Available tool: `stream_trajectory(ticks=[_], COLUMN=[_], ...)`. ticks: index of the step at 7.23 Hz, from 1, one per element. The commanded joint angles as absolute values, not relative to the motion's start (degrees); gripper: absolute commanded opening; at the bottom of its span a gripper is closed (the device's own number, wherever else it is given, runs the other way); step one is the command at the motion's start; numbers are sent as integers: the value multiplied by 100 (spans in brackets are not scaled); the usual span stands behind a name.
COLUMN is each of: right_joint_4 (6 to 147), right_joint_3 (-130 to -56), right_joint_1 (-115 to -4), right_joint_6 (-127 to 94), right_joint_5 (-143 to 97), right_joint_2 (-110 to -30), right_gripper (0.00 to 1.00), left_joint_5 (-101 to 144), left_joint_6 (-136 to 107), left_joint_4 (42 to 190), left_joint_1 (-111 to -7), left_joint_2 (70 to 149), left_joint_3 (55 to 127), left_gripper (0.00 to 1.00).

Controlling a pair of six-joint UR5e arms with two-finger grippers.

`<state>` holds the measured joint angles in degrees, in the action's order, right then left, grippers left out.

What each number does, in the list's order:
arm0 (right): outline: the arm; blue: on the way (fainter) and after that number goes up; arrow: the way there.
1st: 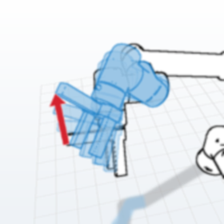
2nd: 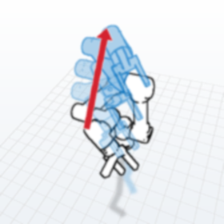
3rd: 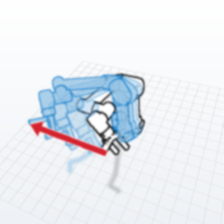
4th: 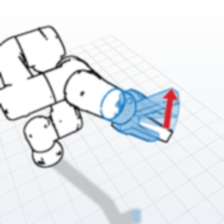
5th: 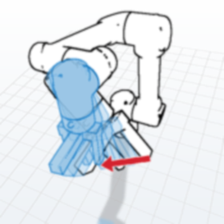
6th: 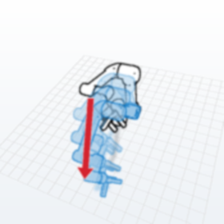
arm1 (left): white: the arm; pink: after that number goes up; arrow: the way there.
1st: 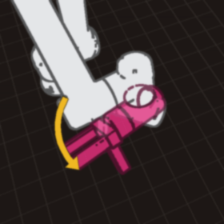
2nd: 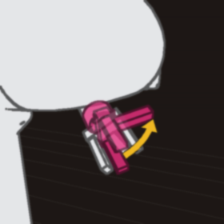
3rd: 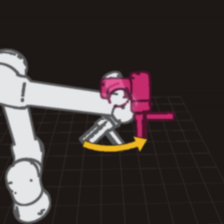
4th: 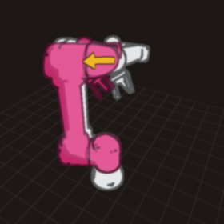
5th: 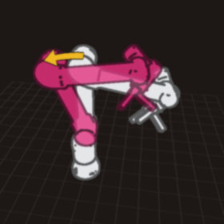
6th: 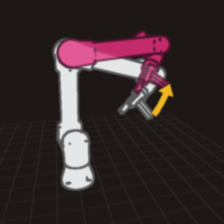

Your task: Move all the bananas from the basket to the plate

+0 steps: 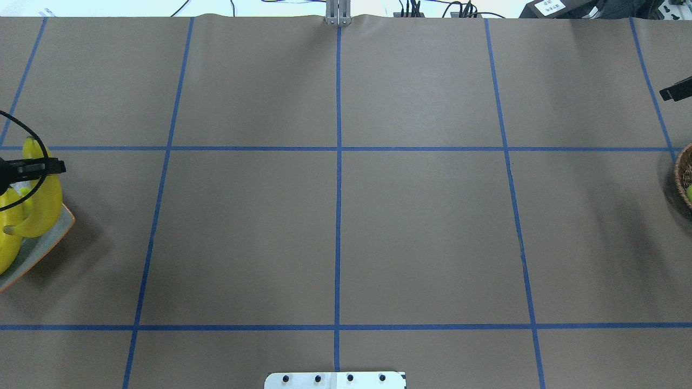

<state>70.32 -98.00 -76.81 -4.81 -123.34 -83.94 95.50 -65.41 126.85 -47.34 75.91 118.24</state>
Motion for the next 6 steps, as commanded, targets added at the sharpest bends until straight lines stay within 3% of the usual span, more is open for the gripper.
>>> stream_trajectory(ticks=[1, 6], right_joint_4=[7031, 7031], right_joint_3=[-9800, -9791], right_joint_1=[-7682, -7682], right_joint_6=[-492, -501], right_joint_5=[-12331, -12314], right_joint_2=[-8411, -8411], right_gripper=[100, 100], left_joint_5=[9080, 8385], left_joint_6=[-5803, -5862], left_joint_4=[12630, 11683], left_joint_1=[-4711, -4219], left_joint_2=[7016, 7249], left_joint_3=[11839, 11856], left_gripper=[0, 0])
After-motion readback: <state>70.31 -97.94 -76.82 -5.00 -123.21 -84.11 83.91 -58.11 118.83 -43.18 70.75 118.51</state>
